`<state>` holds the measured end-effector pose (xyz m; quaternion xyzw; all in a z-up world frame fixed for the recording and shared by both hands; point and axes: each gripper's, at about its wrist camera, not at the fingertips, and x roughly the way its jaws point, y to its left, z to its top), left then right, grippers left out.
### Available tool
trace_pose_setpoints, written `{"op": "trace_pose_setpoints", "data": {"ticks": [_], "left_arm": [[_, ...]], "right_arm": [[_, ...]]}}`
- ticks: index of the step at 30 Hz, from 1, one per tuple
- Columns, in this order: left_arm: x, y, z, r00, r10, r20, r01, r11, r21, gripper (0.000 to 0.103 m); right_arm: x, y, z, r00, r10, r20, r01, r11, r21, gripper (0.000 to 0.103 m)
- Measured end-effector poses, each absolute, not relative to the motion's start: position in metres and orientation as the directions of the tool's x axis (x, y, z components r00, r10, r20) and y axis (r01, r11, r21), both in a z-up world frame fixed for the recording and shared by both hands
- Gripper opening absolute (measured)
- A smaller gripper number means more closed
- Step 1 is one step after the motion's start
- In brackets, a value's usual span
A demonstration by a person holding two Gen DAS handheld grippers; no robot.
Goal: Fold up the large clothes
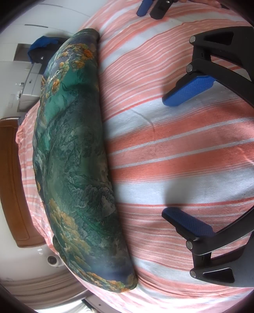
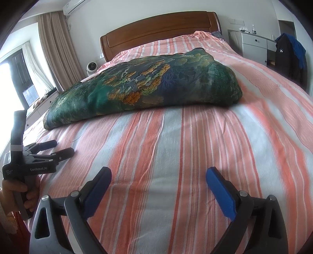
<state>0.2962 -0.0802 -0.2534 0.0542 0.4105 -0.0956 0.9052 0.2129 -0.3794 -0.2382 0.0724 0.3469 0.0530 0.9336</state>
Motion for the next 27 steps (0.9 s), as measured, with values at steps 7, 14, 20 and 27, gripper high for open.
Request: {"op": "trace_pose_setpoints", "data": {"ticks": [7, 14, 20, 27], "left_arm": [[0.2966, -0.0805, -0.2534, 0.644, -0.129, -0.754, 0.218, 0.976, 0.020, 0.103], [0.2968, -0.0806, -0.2534, 0.644, -0.130, -0.754, 0.219, 0.976, 0.019, 0.103], [0.2966, -0.0805, -0.2535, 0.645, -0.130, -0.753, 0.219, 0.976, 0.019, 0.103], [0.2967, -0.0805, -0.2535, 0.645, -0.130, -0.753, 0.219, 0.976, 0.019, 0.103]], "right_arm": [[0.2126, -0.3786, -0.2386, 0.753, 0.147, -0.642, -0.051, 0.985, 0.165, 0.098], [0.2127, -0.3784, -0.2384, 0.752, 0.147, -0.642, -0.050, 0.985, 0.166, 0.098], [0.2126, -0.3782, -0.2385, 0.752, 0.147, -0.643, -0.050, 0.985, 0.165, 0.099], [0.2126, -0.3781, -0.2384, 0.751, 0.147, -0.644, -0.051, 0.985, 0.165, 0.099]]}}
